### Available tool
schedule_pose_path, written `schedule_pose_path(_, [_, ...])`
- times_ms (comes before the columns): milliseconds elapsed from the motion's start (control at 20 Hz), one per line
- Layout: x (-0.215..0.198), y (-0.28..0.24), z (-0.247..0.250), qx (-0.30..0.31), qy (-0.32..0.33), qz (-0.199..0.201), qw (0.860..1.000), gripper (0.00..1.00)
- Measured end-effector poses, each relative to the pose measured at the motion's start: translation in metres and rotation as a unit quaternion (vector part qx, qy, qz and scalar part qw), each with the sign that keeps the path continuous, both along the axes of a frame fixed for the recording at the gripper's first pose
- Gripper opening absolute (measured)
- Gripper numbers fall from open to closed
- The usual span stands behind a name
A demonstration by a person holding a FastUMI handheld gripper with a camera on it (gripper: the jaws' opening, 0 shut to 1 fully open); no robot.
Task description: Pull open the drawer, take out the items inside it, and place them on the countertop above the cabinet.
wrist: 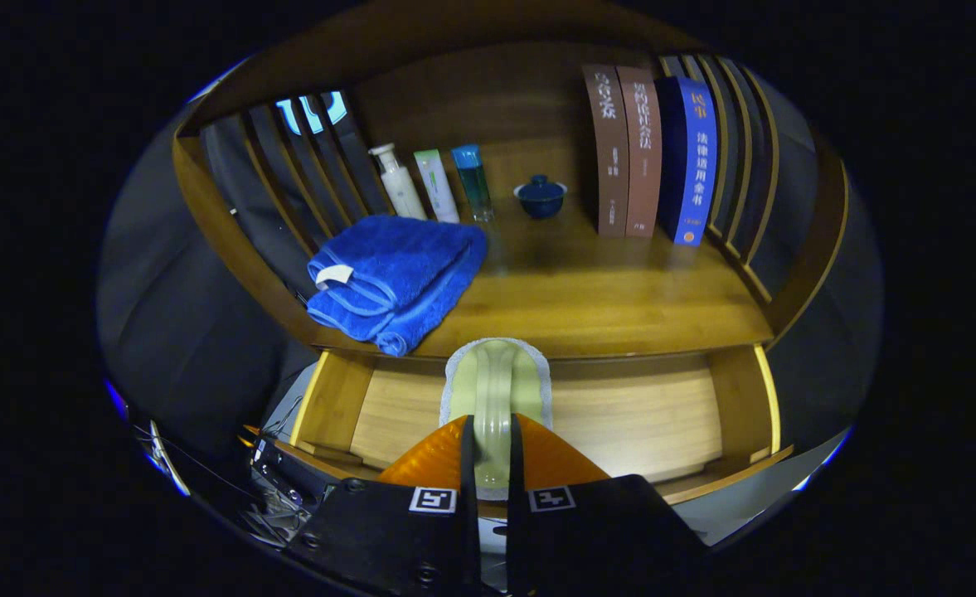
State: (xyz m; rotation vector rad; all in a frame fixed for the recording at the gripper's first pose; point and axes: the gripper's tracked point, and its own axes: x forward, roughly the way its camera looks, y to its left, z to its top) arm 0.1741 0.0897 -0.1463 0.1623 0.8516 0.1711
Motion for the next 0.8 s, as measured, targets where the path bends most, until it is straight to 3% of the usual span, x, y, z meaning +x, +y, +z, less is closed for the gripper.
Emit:
schedule_pose_path(550, [0.097,-0.027,0.007,-0.031,-0.017,-0.031,0.999,0.17])
schedule_pose_path(800, [0.141,-0.036,-0.014,-0.059,0.000,-0.039,0.997,0.17])
